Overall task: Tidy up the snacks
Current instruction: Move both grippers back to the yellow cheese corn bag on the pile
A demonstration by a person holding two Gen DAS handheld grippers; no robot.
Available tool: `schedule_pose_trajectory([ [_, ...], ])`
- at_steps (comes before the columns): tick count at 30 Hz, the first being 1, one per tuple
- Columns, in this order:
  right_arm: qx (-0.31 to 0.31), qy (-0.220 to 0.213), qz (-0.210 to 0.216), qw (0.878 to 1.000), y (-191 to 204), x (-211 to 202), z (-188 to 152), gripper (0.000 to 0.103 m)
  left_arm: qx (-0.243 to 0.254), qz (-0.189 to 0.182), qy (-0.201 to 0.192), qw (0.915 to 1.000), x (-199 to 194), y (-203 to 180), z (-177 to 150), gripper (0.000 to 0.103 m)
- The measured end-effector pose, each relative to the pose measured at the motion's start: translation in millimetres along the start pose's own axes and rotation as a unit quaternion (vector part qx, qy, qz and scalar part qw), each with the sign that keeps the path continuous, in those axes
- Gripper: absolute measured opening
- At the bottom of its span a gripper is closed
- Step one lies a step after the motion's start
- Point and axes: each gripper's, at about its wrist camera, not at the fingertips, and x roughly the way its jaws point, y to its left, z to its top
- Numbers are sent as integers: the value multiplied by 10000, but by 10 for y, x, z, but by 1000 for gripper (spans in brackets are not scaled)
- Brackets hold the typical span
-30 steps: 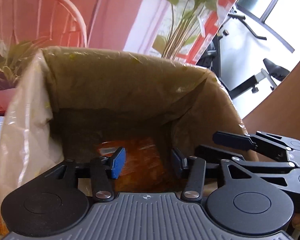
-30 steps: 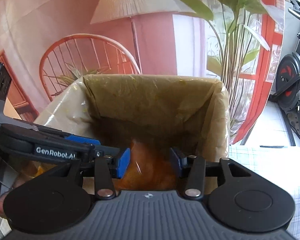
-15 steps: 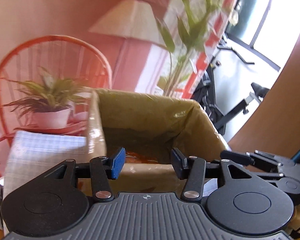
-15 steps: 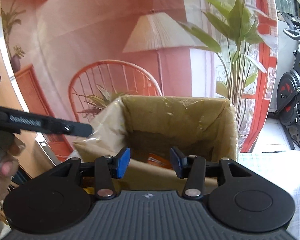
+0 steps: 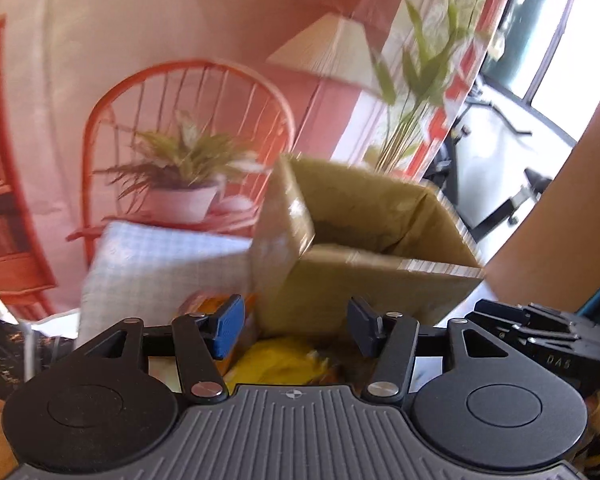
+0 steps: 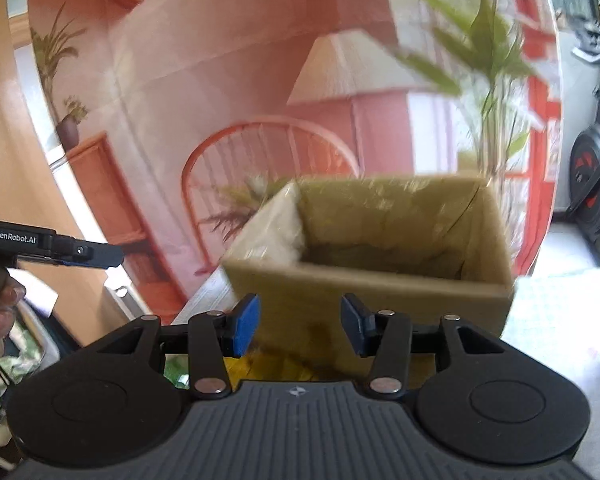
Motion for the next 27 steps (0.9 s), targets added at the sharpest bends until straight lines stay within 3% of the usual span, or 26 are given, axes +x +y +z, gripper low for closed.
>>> schedule_pose_trajectory([
  [4,52,404,56,9992,83,215,-342,50,0,163,331,9993,137,152,-325,60],
  [11,249,1061,281,9936,175,634,-815,50,-141,130,843,9963,472,352,-852,60],
  [24,619,1623,477,9836,231,932,-1212,50,58,100,967,9952,666,198,-1273,60],
  [27,767,1683,559,9811,220,982,-1255,56,38,127,1026,9946,722,162,-1363,60],
])
